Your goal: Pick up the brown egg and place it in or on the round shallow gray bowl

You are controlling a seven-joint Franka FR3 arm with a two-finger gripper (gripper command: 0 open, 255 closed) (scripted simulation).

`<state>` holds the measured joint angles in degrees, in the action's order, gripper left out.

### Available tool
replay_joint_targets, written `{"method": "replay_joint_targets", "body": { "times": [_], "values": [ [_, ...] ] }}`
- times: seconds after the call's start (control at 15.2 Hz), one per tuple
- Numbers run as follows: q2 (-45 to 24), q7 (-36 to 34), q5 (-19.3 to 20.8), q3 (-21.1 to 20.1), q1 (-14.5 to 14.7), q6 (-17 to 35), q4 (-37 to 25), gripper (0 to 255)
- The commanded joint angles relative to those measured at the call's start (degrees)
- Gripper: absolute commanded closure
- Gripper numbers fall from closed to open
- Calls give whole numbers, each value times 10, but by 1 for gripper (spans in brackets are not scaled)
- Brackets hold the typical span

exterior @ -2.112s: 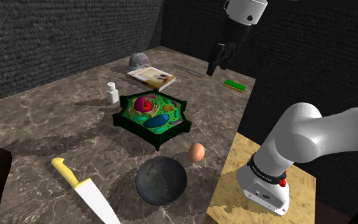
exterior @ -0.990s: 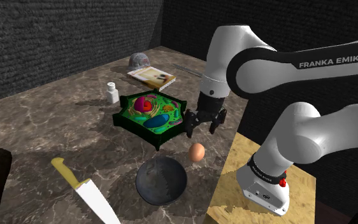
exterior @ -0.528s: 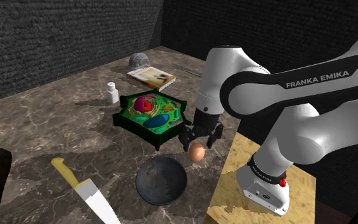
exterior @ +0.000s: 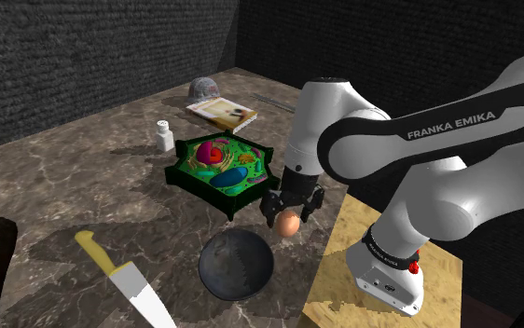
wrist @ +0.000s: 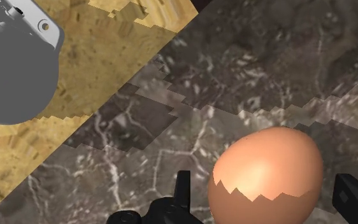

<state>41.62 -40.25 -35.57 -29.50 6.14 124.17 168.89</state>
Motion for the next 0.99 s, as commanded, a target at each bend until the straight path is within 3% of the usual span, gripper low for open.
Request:
{"method": "replay_joint_targets", "body": {
  "times": [0.0,0.07,0.13,0.73,0.92],
  "values": [
    [0,0,0,0,0,1,0,0],
    [0,0,0,0,0,1,0,0],
    [0,0,0,0,0,1,0,255],
    [0,0,0,0,0,1,0,255],
    [23,-7,13,10,-2,-34,-12,255]
  ]
}}
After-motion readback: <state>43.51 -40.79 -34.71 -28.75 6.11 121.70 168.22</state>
